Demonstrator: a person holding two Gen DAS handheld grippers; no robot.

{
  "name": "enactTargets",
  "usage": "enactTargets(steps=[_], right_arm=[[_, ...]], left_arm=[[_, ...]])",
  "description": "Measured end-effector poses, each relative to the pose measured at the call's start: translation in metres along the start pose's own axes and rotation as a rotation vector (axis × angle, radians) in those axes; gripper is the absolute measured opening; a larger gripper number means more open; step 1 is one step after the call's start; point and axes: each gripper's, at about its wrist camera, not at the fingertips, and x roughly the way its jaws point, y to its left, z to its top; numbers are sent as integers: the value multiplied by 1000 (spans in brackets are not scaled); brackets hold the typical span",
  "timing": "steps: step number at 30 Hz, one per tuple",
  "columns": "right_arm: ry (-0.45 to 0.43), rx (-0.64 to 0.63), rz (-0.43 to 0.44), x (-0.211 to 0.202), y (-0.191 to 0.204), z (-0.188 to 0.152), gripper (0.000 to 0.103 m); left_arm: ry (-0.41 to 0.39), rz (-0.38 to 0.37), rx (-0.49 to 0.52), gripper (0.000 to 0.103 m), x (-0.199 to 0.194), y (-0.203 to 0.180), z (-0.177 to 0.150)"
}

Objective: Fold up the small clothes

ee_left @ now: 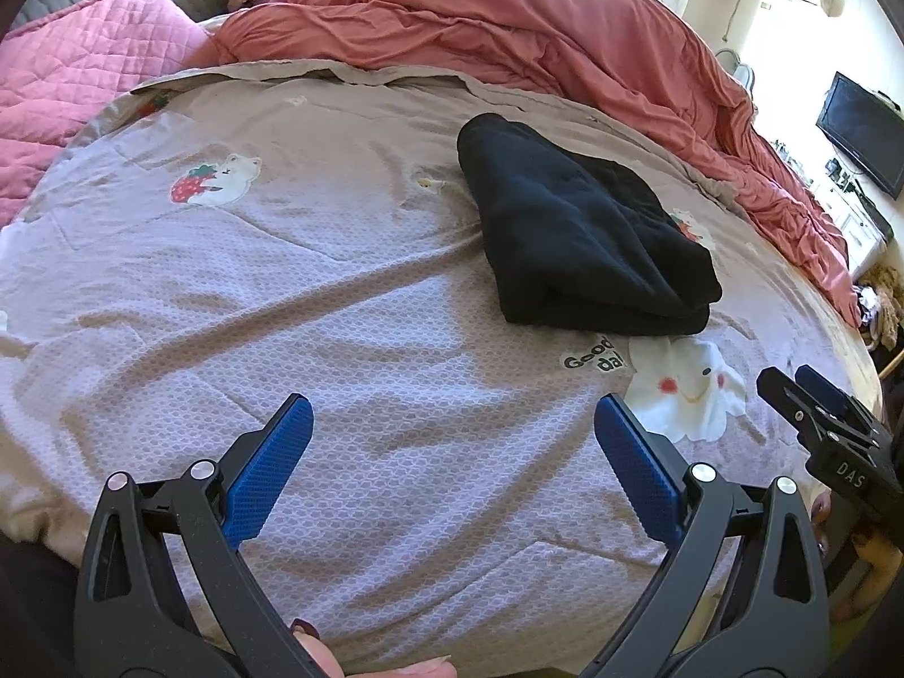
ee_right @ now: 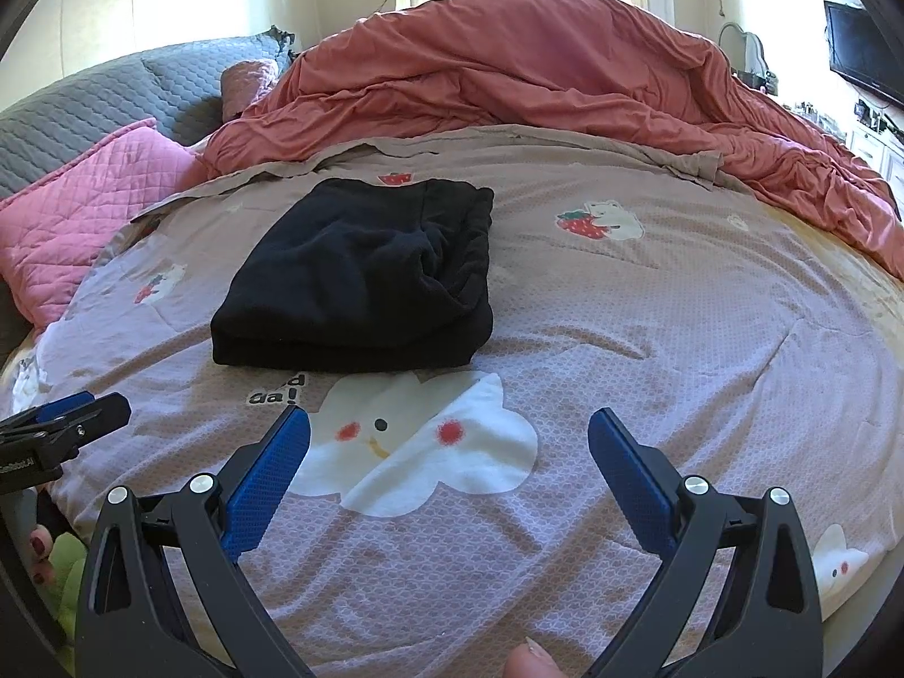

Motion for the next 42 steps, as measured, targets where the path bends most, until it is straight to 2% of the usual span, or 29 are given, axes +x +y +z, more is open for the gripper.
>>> enactTargets(steps=[42], right_arm=[[8,-2,6,0,5,-2,98]], left_arm=[[-7,31,17,94,-6,-2,0]])
